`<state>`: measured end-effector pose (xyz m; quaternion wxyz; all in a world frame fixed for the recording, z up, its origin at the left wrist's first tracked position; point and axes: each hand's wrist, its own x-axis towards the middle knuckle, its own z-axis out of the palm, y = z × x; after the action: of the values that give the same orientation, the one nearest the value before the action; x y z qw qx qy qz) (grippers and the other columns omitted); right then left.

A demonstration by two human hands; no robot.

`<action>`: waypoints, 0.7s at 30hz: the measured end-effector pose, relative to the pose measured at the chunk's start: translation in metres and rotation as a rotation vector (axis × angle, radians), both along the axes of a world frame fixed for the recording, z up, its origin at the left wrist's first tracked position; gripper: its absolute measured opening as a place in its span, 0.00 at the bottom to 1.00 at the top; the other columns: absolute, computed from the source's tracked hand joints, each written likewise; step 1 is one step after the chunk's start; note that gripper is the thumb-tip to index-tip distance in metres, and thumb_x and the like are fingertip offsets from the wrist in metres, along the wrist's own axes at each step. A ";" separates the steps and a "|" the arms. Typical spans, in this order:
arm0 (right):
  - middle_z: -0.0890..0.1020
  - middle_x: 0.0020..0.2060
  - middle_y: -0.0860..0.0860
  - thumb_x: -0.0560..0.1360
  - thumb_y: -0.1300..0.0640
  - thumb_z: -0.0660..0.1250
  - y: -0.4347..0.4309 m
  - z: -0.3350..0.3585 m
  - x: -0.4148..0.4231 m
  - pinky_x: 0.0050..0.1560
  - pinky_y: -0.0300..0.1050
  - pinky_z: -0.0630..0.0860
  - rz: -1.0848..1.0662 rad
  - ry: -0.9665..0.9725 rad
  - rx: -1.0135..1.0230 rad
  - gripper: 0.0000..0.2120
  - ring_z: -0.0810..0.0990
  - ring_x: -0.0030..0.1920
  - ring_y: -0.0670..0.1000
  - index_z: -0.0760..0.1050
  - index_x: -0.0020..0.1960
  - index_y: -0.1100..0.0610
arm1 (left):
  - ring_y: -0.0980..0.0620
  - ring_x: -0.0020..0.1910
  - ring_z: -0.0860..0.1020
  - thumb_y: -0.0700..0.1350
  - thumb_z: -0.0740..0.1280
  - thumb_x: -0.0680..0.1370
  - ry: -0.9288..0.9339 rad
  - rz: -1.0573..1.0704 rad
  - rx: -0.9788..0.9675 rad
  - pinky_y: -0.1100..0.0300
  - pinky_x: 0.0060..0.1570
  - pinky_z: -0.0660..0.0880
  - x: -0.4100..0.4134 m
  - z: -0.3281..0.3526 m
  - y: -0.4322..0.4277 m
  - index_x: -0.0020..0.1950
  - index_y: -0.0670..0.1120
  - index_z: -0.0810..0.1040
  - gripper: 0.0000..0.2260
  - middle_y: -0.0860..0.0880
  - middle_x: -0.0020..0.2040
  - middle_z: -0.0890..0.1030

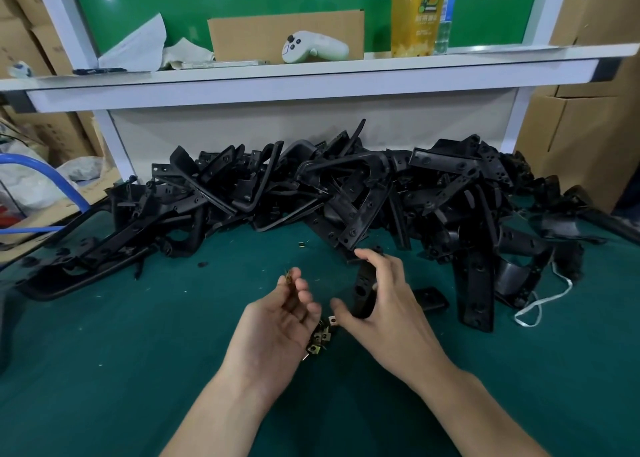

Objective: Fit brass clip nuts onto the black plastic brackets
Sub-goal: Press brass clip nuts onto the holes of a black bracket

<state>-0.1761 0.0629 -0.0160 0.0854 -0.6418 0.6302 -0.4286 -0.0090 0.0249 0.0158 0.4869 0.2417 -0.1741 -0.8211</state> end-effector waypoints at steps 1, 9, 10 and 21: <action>0.62 0.66 0.41 0.69 0.32 0.65 0.000 0.000 0.000 0.58 0.52 0.78 0.001 0.000 0.000 0.35 0.75 0.58 0.52 0.55 0.71 0.36 | 0.54 0.33 0.77 0.40 0.63 0.78 0.004 0.002 -0.001 0.61 0.35 0.78 0.000 0.000 0.000 0.52 0.40 0.80 0.08 0.48 0.40 0.79; 0.62 0.65 0.40 0.69 0.32 0.65 -0.001 -0.002 -0.001 0.57 0.53 0.78 -0.007 0.018 -0.008 0.35 0.76 0.55 0.52 0.54 0.71 0.36 | 0.55 0.37 0.80 0.43 0.67 0.77 -0.257 0.117 -0.317 0.62 0.41 0.80 -0.001 -0.004 0.000 0.56 0.40 0.82 0.11 0.47 0.43 0.82; 0.62 0.65 0.40 0.70 0.33 0.66 -0.001 -0.002 -0.001 0.57 0.53 0.78 -0.007 0.019 -0.011 0.35 0.76 0.55 0.52 0.54 0.71 0.36 | 0.55 0.37 0.80 0.42 0.67 0.76 -0.276 0.132 -0.346 0.63 0.41 0.80 -0.002 -0.004 0.001 0.56 0.40 0.82 0.11 0.47 0.43 0.82; 0.62 0.65 0.40 0.71 0.37 0.68 -0.001 -0.002 -0.001 0.57 0.53 0.78 -0.008 0.021 -0.030 0.34 0.76 0.56 0.52 0.54 0.71 0.34 | 0.56 0.37 0.79 0.40 0.67 0.75 -0.315 0.142 -0.405 0.63 0.41 0.80 -0.003 -0.007 0.002 0.55 0.42 0.85 0.11 0.47 0.43 0.83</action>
<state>-0.1775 0.0621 -0.0178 0.0672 -0.6450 0.6271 -0.4316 -0.0119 0.0273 0.0092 0.5487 0.2760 -0.3910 -0.6855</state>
